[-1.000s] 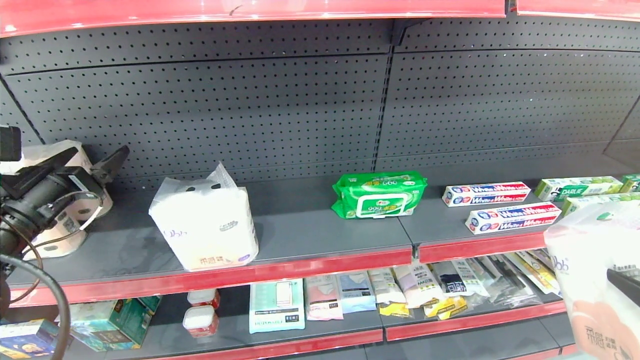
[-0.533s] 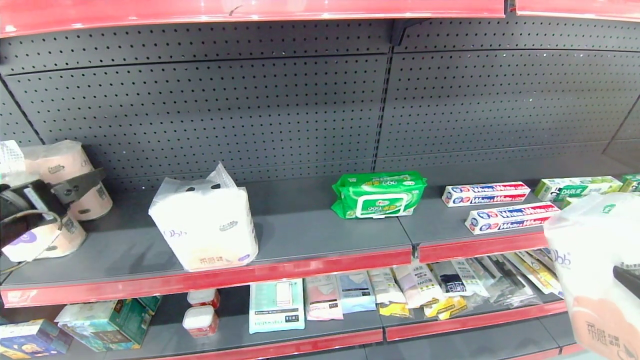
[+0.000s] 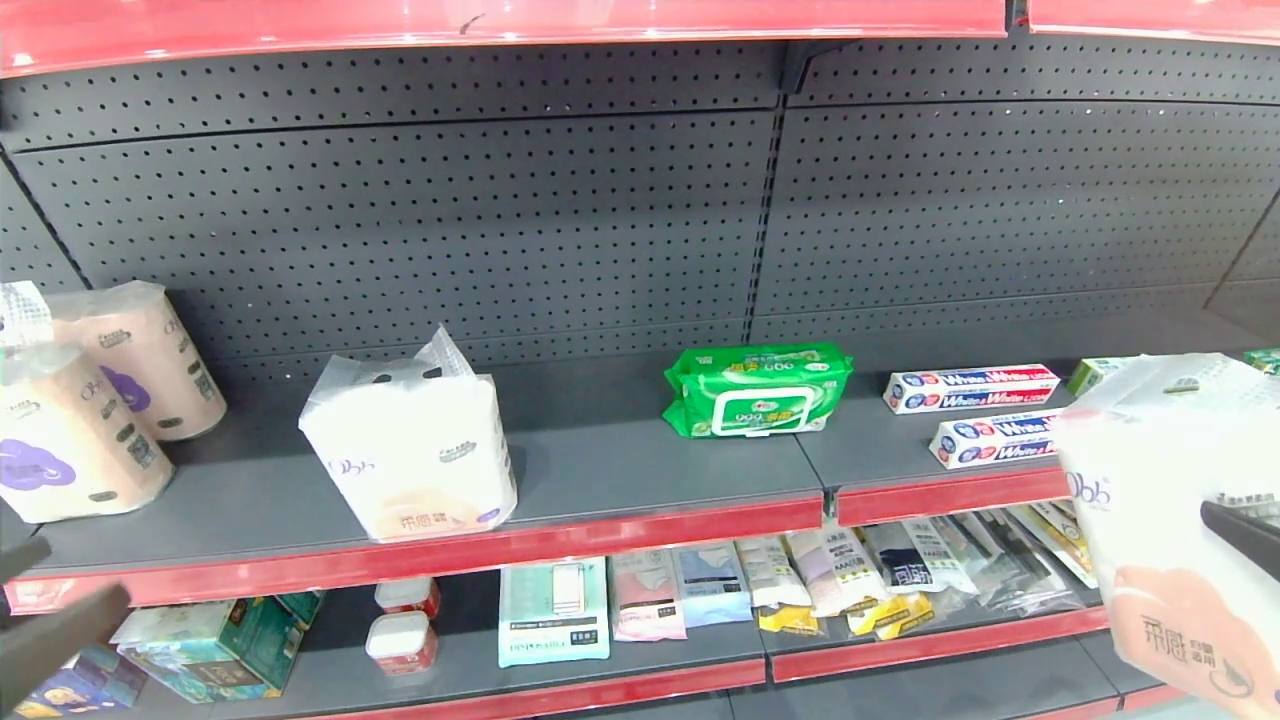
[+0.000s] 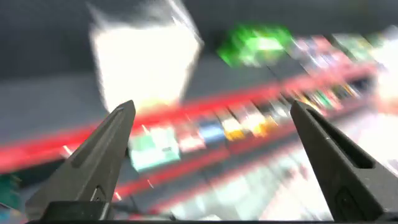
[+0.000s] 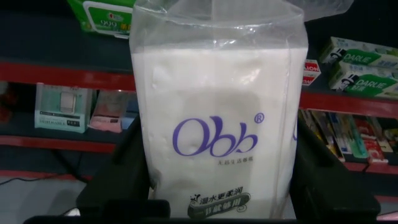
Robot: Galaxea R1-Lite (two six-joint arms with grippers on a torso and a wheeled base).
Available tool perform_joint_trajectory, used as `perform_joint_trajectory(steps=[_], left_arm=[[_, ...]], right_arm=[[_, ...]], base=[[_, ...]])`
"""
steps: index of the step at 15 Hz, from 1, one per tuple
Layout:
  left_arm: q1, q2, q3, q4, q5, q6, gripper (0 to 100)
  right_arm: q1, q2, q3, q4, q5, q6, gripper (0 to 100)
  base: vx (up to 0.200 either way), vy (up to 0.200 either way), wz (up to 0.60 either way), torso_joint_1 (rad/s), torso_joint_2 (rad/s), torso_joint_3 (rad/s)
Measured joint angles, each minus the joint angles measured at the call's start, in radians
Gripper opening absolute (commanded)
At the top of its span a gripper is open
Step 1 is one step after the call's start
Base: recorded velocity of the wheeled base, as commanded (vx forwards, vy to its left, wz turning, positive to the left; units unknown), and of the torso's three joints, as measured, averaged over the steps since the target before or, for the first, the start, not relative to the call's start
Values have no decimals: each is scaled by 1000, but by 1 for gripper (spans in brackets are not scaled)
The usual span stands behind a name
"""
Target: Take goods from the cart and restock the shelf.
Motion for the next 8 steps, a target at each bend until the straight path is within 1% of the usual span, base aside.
perform_joint_trajectory(steps=[1, 2, 3, 4, 5, 6, 7, 8], left_arm=[[-57, -60, -17, 122, -2, 6, 100], [-109, -114, -39, 221, 0, 30, 100], [-133, -148, -51, 256, 24, 97, 100], [-134, -168, -57, 266, 82, 144, 100], [-129, -180, -57, 267, 160, 177, 100], [-123, -188, -49, 258, 233, 198, 100], [-120, -194, -41, 251, 255, 207, 100], [-118, -202, -30, 235, 317, 209, 100]], right_arm=[[-1, 8, -1, 0, 1, 7, 0], [-2, 17, -1, -5, 2, 8, 0], [-3, 26, -2, -21, 3, 8, 0], [-3, 35, -2, -35, 3, 9, 0], [-3, 46, -2, -53, 3, 7, 0], [-3, 56, -3, -70, 3, 4, 0], [-2, 63, -3, -70, 3, 1, 0], [-1, 69, -3, -101, 3, -11, 0]], base=[[0, 0, 0, 0, 0, 0], [0, 0, 0, 0, 0, 0], [0, 0, 0, 0, 0, 0], [0, 0, 0, 0, 0, 0], [0, 0, 0, 0, 0, 0], [0, 0, 0, 0, 0, 0], [0, 0, 0, 0, 0, 0], [0, 0, 0, 0, 0, 0]])
